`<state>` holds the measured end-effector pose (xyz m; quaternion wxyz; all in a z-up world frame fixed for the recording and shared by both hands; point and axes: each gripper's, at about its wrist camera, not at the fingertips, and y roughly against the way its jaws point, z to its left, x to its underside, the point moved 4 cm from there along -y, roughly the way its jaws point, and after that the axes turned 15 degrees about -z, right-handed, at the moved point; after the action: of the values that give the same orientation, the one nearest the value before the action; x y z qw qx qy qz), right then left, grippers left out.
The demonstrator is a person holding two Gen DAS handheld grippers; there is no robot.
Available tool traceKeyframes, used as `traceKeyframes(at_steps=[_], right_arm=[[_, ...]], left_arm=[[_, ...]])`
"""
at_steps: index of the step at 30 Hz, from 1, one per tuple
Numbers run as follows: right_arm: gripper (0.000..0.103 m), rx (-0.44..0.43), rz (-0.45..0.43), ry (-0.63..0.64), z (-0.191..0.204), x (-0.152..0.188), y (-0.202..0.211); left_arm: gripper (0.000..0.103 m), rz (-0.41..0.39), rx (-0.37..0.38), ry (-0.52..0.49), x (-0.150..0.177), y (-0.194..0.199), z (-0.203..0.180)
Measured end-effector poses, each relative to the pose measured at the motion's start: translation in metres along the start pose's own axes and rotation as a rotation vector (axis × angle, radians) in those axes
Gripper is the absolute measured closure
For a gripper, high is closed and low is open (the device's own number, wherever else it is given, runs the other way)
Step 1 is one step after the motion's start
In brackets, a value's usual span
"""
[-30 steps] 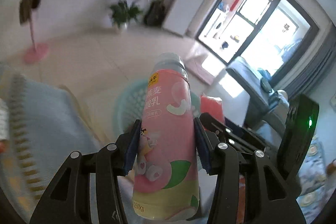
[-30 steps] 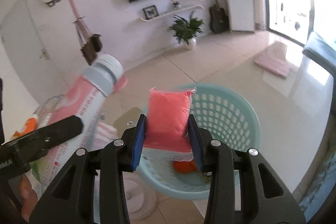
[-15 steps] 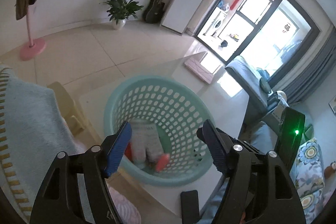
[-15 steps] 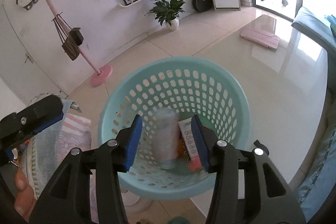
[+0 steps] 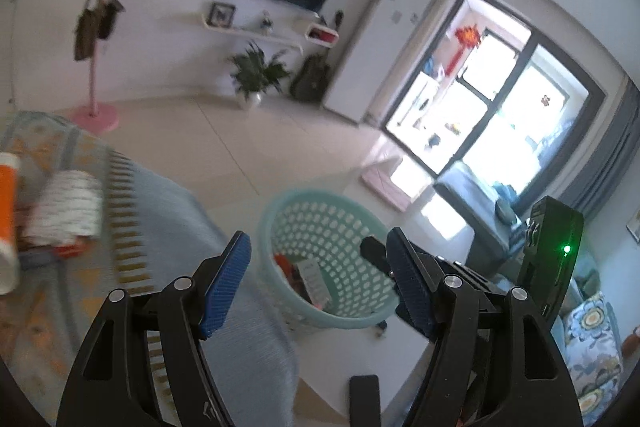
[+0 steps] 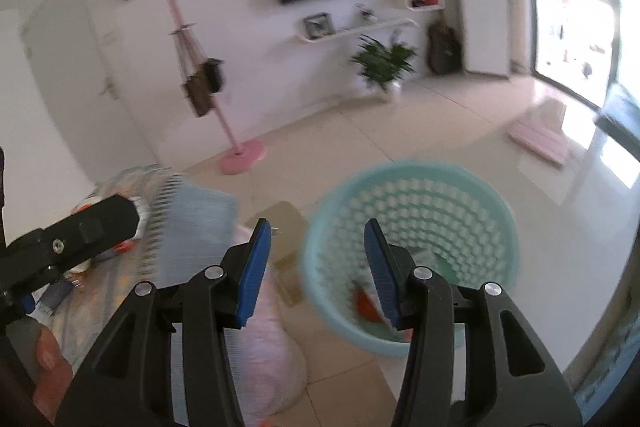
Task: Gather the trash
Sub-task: 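Return both tools to the table toward the remaining carton and orange cup, then grasp the white milk carton with the left tool while the right tool grasps the orange cup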
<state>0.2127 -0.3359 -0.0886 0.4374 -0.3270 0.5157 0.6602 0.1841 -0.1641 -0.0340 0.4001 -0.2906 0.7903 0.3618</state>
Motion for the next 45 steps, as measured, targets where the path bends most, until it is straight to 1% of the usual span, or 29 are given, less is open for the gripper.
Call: traceKeyframes(at_steps=[2,6,11,12,13,16,20,22,24,27,29,32,35,37,39,40,41,44,45], right_arm=[[0.058,-0.054,0.000,0.020,0.027,0.001,0.002],[0.058,-0.126,0.012,0.070,0.074,0.009,0.001],[0.058,-0.233,0.038,0.118,0.134,0.028,-0.005],[0.058,-0.261,0.048,0.129,0.148,0.035,-0.007],[0.058,-0.278,0.055,0.137,0.158,0.040,-0.009],[0.061,-0.315,0.082,0.157,0.185,0.052,-0.016],[0.061,-0.355,0.098,0.175,0.214,0.066,-0.020],[0.061,-0.370,0.101,0.181,0.220,0.072,-0.022],[0.061,-0.382,0.114,0.187,0.224,0.080,-0.026],[0.061,-0.375,0.090,0.201,0.224,0.079,-0.023],[0.061,-0.377,0.094,0.193,0.222,0.080,-0.024],[0.061,-0.378,0.102,0.188,0.221,0.082,-0.026],[0.061,-0.384,0.100,0.196,0.223,0.082,-0.025],[0.061,-0.382,0.098,0.212,0.226,0.083,-0.025],[0.061,-0.382,0.091,0.223,0.227,0.084,-0.023],[0.061,-0.382,0.089,0.228,0.228,0.084,-0.023],[0.061,-0.381,0.089,0.231,0.228,0.084,-0.023],[0.061,-0.381,0.094,0.227,0.228,0.084,-0.024],[0.061,-0.383,0.095,0.223,0.227,0.084,-0.025]], left_arm=[[0.035,-0.042,-0.025,0.004,-0.006,0.024,0.009],[0.035,-0.093,-0.089,0.008,-0.011,0.064,0.031],[0.036,-0.173,-0.204,0.025,-0.014,0.122,0.072],[0.036,-0.183,-0.232,0.028,-0.019,0.135,0.089],[0.036,-0.187,-0.245,0.029,-0.021,0.141,0.094],[0.035,-0.202,-0.323,0.037,-0.023,0.173,0.126],[0.034,-0.184,-0.423,0.040,-0.019,0.203,0.165],[0.030,-0.184,-0.460,0.082,-0.018,0.219,0.190],[0.029,-0.191,-0.496,0.107,-0.019,0.230,0.208],[0.029,-0.169,-0.541,0.134,-0.017,0.236,0.237],[0.029,-0.155,-0.538,0.167,-0.013,0.234,0.252],[0.031,-0.114,-0.462,0.250,-0.007,0.227,0.261],[0.031,-0.078,-0.376,0.275,0.006,0.221,0.247],[0.031,-0.039,-0.336,0.259,0.013,0.218,0.234],[0.031,0.006,-0.247,0.248,0.018,0.213,0.217],[0.031,0.025,-0.220,0.227,0.019,0.211,0.209],[0.031,0.029,-0.232,0.207,0.020,0.211,0.206],[0.028,0.021,-0.392,0.097,0.012,0.208,0.208],[0.027,0.020,-0.416,0.076,0.010,0.206,0.210]])
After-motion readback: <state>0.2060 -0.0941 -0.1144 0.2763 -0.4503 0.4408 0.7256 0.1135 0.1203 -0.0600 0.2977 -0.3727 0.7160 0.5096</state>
